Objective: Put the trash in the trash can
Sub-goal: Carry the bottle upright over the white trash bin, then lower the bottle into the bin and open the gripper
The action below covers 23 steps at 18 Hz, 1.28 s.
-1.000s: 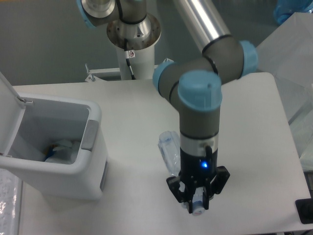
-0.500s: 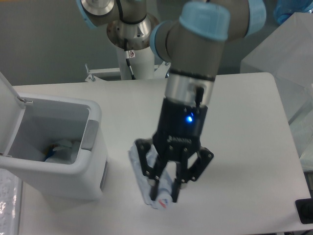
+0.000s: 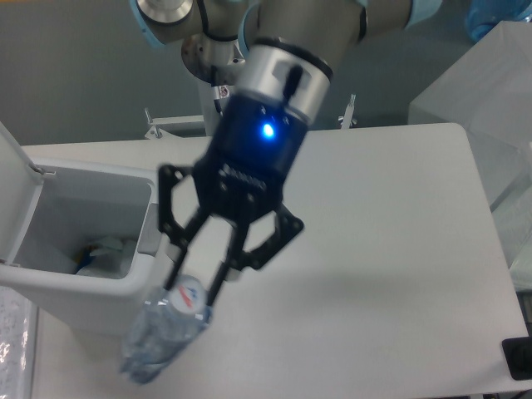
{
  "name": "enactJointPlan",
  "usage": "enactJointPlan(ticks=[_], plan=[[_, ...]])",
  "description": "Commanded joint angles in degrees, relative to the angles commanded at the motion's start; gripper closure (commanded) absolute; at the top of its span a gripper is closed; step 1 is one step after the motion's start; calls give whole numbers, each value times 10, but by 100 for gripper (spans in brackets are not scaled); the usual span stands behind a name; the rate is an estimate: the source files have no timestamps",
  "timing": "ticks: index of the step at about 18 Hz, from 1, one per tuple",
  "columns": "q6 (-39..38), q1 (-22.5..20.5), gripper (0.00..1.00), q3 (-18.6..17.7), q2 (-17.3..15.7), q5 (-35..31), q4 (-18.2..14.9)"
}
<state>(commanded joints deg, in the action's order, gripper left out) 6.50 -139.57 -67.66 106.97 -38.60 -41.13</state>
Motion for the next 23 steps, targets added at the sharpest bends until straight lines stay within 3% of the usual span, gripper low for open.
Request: enactJointPlan(ticks=[9, 16, 21, 22, 23], plan=[[0, 4, 100, -47, -65, 5, 0], [80, 5, 100, -178, -166, 12, 0], [170, 9, 100, -275, -211, 10, 0], [182, 10, 99, -290, -214, 10, 0], [190, 11, 85, -300, -214, 10, 0]])
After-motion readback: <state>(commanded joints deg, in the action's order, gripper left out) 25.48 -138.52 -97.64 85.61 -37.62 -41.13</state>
